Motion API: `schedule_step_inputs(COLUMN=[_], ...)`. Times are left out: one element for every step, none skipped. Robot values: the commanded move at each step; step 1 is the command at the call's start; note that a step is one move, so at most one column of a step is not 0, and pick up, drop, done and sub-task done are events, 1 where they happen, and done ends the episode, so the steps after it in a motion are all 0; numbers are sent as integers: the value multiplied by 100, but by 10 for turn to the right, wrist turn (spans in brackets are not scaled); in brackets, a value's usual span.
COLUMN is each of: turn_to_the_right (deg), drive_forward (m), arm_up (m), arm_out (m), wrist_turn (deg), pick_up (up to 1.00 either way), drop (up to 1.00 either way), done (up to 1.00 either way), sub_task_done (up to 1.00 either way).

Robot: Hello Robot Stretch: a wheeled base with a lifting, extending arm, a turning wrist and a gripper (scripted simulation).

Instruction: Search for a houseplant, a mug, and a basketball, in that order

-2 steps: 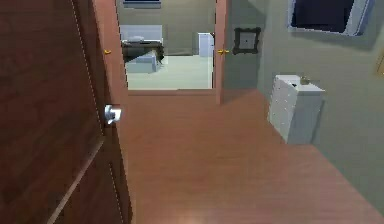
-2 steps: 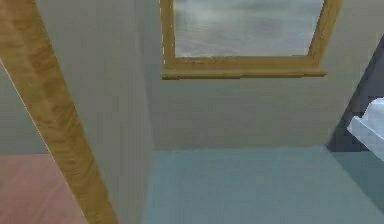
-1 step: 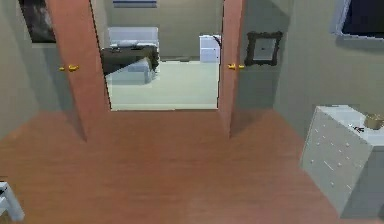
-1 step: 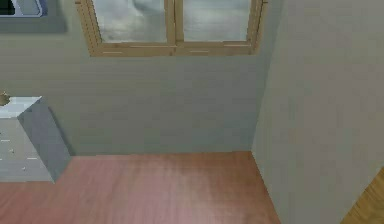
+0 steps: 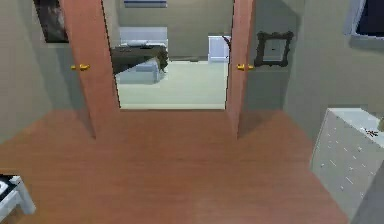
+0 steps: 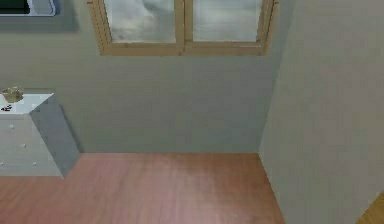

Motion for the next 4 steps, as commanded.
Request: schedule_step_inputs(turn_to_the_right=[450, 450, 0, -450], drive_forward=[0, 0, 20, 0], arm_up=[0, 0, 0, 0], arm_out=[0, 0, 0, 0], wrist_turn=[0, 0, 0, 0], pick_up=[0, 0, 0, 0], drop=[0, 0, 0, 0], done=[0, 0, 0, 0], sub_task_done=[0, 0, 0, 0])
